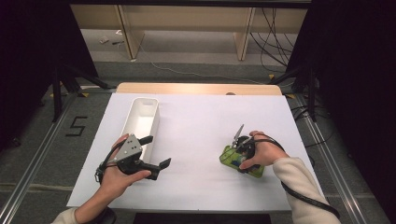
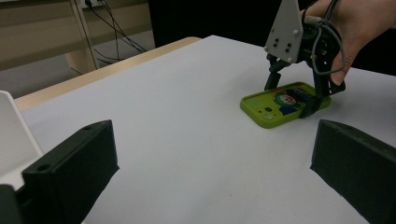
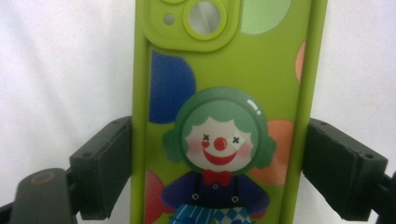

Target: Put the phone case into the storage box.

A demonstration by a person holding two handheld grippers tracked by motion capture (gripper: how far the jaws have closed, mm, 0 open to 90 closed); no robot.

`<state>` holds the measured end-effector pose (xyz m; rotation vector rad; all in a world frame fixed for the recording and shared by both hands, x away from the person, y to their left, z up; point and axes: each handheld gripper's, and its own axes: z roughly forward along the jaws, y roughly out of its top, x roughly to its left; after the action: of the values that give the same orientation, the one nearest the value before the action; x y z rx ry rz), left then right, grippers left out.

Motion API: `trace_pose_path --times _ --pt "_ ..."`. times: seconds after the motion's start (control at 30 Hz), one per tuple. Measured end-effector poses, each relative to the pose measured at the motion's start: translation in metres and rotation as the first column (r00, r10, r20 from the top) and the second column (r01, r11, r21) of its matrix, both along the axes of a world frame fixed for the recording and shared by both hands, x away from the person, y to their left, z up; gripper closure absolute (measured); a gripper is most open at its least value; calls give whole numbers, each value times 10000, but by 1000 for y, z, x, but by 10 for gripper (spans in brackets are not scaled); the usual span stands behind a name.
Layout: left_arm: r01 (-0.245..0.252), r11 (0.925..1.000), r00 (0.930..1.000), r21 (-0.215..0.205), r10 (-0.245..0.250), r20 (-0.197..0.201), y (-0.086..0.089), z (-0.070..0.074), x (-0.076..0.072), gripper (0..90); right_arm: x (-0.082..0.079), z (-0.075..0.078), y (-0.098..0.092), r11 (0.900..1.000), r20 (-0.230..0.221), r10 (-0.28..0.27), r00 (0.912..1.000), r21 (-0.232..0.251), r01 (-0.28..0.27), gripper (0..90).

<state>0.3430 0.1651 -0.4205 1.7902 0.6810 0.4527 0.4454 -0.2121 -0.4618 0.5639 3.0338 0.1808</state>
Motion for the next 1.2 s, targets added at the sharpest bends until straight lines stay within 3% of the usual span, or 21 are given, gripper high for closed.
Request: trace_pose_path --times 0.57,1.2 --pt "2 10000 10000 23 -2 -60 0 -1 1 0 -1 1 -2 9994 -23 -295 9996 206 296 165" --pt "-12 10000 10000 34 13 -53 0 -1 1 0 -2 17 -5 9938 354 -297 9989 1079 257 166"
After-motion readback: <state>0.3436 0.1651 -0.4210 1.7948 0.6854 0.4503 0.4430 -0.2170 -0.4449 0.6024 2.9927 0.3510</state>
